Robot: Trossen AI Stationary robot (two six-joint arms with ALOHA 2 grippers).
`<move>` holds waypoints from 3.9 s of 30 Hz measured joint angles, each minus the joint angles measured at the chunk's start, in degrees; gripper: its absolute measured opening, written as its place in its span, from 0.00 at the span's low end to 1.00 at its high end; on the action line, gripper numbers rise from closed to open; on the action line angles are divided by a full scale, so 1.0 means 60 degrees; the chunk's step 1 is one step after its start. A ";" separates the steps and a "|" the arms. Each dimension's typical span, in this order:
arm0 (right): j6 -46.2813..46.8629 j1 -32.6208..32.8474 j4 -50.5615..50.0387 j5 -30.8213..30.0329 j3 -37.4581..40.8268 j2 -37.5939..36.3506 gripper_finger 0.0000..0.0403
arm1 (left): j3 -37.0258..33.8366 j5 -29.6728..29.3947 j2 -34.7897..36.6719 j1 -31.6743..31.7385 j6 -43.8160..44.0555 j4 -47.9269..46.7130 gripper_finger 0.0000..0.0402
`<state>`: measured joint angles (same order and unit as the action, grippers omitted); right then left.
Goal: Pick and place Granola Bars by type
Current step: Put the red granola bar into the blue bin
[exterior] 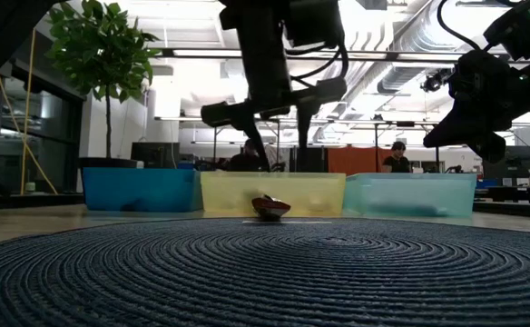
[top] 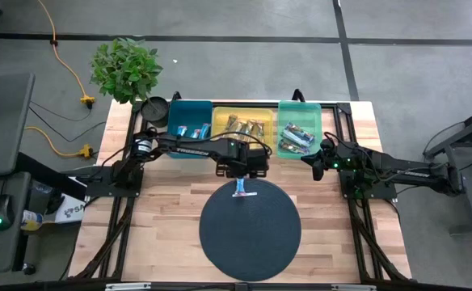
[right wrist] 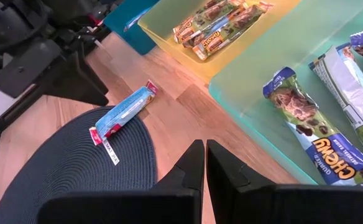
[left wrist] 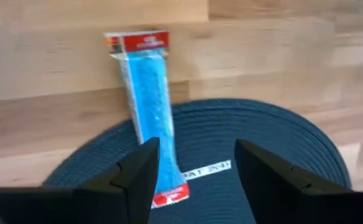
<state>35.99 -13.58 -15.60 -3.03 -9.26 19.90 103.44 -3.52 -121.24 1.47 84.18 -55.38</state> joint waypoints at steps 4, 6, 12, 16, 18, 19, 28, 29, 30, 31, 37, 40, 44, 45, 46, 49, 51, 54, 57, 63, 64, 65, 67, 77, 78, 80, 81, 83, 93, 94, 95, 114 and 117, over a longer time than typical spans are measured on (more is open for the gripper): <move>0.0000 0.0000 -0.0003 0.0000 0.0000 0.0000 0.00 | 0.0003 0.0198 0.0001 0.0001 -0.0332 0.0302 0.52; 0.0000 0.0000 -0.0001 0.0000 0.0000 0.0000 0.00 | 0.0007 0.0177 0.0001 0.0001 -0.0464 0.0358 0.52; 0.0000 0.0001 -0.0003 0.0001 0.0000 0.0000 0.00 | 0.0003 -0.0358 0.0001 0.0065 -0.0645 0.0207 0.52; 0.0000 0.0003 -0.0003 0.0003 0.0000 0.0000 0.00 | 0.0003 -0.0701 0.0001 0.0073 -0.0835 0.0218 0.52; 0.0000 0.0000 -0.0003 0.0000 0.0000 0.0000 0.00 | 0.0003 -0.0865 0.0001 0.0066 -0.1071 0.0210 0.52; 0.0000 0.0003 -0.0003 0.0001 0.0000 0.0000 0.00 | 0.0003 -0.0845 0.0001 0.0066 -0.1070 0.0186 0.52; 0.0000 0.0001 -0.0003 0.0000 0.0000 0.0000 0.00 | -0.0004 -0.0751 0.0001 0.0070 -0.0991 -0.0606 0.52; -0.0002 0.0001 -0.0003 0.0002 0.0000 0.0000 0.00 | -0.0004 -0.0756 0.0001 0.0070 -0.0991 -0.0586 0.52; 0.0000 0.0004 -0.0003 0.0000 0.0000 0.0000 0.00 | -0.0004 -0.0756 0.0001 0.0070 -0.0991 -0.0572 0.52; 0.0000 0.0000 -0.0003 0.0001 0.0000 0.0000 0.00 | -0.0004 -0.0756 0.0001 0.0071 -0.0991 -0.0554 0.52; 0.0000 0.0000 -0.0003 0.0000 0.0000 0.0000 0.00 | 0.0010 -0.0374 -0.0153 0.0133 -0.0989 -0.0349 0.52; 0.0000 0.0001 -0.0003 0.0001 0.0004 0.0000 0.00 | -0.0028 -0.0005 -0.0427 0.0194 -0.0993 -0.0320 0.52; 0.0000 0.0003 0.0056 -0.0001 0.0007 0.0021 0.00 | -0.0030 0.0238 -0.0695 0.0223 -0.0986 -0.0580 0.52; 0.0000 0.0004 0.0037 -0.0002 0.0007 0.0020 0.00 | -0.0012 0.0210 -0.0727 0.0256 -0.0882 -0.0405 0.52; 0.0000 0.0004 0.0015 -0.0004 0.0011 0.0007 0.00 | 0.0014 0.0218 -0.0762 0.0256 -0.0780 -0.0356 0.52; -0.0001 0.0004 0.0033 0.0004 0.0011 0.0032 0.00 | -0.0024 0.0102 -0.0771 0.0282 -0.0696 -0.0570 0.52; 0.0000 0.0004 0.0056 0.0018 0.0011 0.0095 0.00 | 0.0001 0.0055 -0.0771 0.0323 -0.0663 -0.0454 0.52; 0.0000 0.0004 0.0029 -0.0007 0.0011 0.0123 0.00 | -0.0001 0.0028 -0.0771 0.0395 -0.0595 -0.0333 0.52; 0.0000 0.0004 -0.0002 0.0001 0.0011 0.0114 0.00 | -0.0001 -0.0005 -0.0771 0.0476 -0.0484 -0.0301 0.52; -0.0003 0.0004 0.0004 0.0000 0.0011 0.0117 0.00 | -0.0001 0.0013 -0.0771 0.0702 -0.0488 -0.0283 0.52; 0.0000 0.0004 0.0000 0.0000 0.0011 0.0117 0.00 | -0.0001 0.0031 -0.0771 0.0722 -0.0488 -0.0284 0.52; 0.0000 0.0004 0.0000 0.0000 0.0011 0.0117 0.00 | -0.0001 0.0028 -0.0771 0.0722 -0.0486 -0.0284 0.52; 0.0000 0.0004 0.0000 0.0003 0.0011 0.0117 0.00 | -0.0001 0.0034 -0.0771 0.0742 -0.0484 -0.0290 0.52; 0.0000 0.0004 -0.0003 0.0000 0.0011 0.0117 0.00 | -0.0001 0.0072 -0.0771 0.0762 -0.0489 -0.0298 0.52; -0.0001 0.0002 0.0000 0.0000 0.0011 0.0117 0.00 | -0.0001 0.0079 -0.0771 0.0762 -0.0504 -0.0298 0.52; 0.0000 0.0004 -0.0003 0.0000 0.0011 0.0117 0.00 | -0.0001 0.0122 -0.0815 0.0762 -0.0532 -0.0313 0.52; -0.0003 0.0004 0.0000 0.0000 0.0011 0.0117 0.00 | 0.0006 0.0122 -0.0888 0.0762 -0.0532 -0.0297 0.52; 0.0000 0.0003 -0.0003 0.0000 0.0011 0.0120 0.00 | -0.0017 0.0285 -0.0987 0.0765 -0.0568 -0.0380 0.52; 0.0000 0.0004 0.0000 0.0000 0.0011 0.0120 0.00 | 0.0011 0.0550 -0.1373 0.0769 -0.0693 -0.0075 0.52; 0.0000 0.0004 -0.0001 0.0004 0.0011 0.0120 0.00 | 0.0023 0.0573 -0.1434 0.0766 -0.0721 -0.0040 0.52; 0.0000 0.0002 0.0000 0.0001 0.0011 0.0120 0.00 | 0.0028 0.0608 -0.1458 0.0760 -0.0731 -0.0048 0.52; -0.0002 0.0004 -0.0002 0.0003 0.0007 0.0120 0.00 | 0.0018 0.0713 -0.1499 0.0755 -0.1018 -0.0091 0.48; 0.0000 0.0004 -0.0003 0.0000 0.0007 0.0120 0.00 | 0.0007 0.0738 -0.1503 0.0755 -0.1112 -0.0142 0.43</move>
<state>35.99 -13.56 -15.62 -3.03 -9.21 20.62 103.48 0.91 -130.26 6.00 77.51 -56.23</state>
